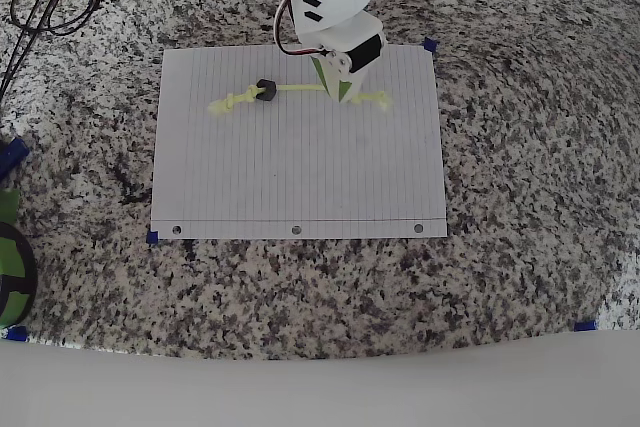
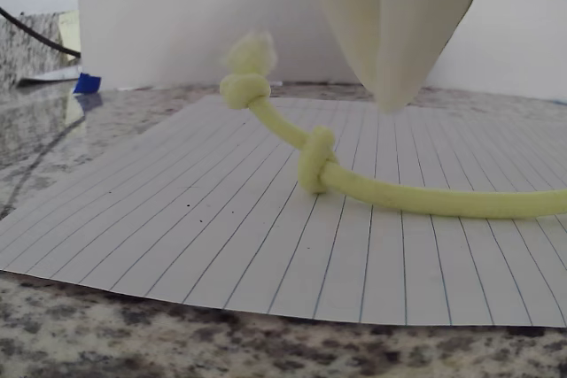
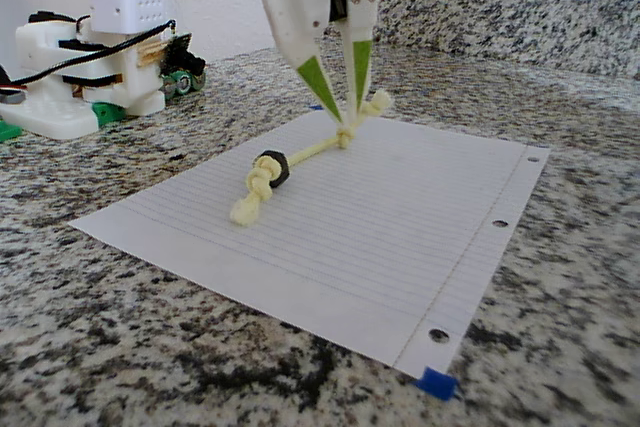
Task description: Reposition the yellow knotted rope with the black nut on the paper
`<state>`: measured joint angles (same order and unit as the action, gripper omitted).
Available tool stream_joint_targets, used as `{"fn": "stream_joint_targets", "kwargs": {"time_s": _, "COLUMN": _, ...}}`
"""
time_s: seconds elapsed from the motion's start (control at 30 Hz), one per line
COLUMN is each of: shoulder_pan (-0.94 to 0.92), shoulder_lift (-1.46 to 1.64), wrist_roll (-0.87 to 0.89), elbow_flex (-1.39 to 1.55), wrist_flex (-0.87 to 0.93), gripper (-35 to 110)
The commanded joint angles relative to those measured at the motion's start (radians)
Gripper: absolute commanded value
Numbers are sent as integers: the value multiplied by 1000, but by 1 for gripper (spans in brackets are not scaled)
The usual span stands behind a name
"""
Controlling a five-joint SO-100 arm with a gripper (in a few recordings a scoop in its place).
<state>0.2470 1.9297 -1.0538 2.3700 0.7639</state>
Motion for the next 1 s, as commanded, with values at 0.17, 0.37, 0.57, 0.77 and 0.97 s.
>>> {"fn": "stream_joint_targets", "kwargs": {"time_s": 0.17, "shoulder_pan": 43, "shoulder_lift": 75, "wrist_roll": -6, "elbow_flex": 35, "wrist_flex": 6, "gripper": 0}}
{"fn": "stream_joint_targets", "kwargs": {"time_s": 0.37, "shoulder_pan": -9, "shoulder_lift": 146, "wrist_roll": -25, "elbow_flex": 44, "wrist_flex": -34, "gripper": 0}}
{"fn": "stream_joint_targets", "kwargs": {"time_s": 0.57, "shoulder_pan": -123, "shoulder_lift": 334, "wrist_roll": -69, "elbow_flex": 49, "wrist_flex": -43, "gripper": 0}}
{"fn": "stream_joint_targets", "kwargs": {"time_s": 0.77, "shoulder_pan": -210, "shoulder_lift": 520, "wrist_roll": -276, "elbow_flex": 75, "wrist_flex": -12, "gripper": 0}}
{"fn": "stream_joint_targets", "kwargs": {"time_s": 0.97, "shoulder_pan": -236, "shoulder_lift": 747, "wrist_roll": -373, "elbow_flex": 198, "wrist_flex": 40, "gripper": 0}}
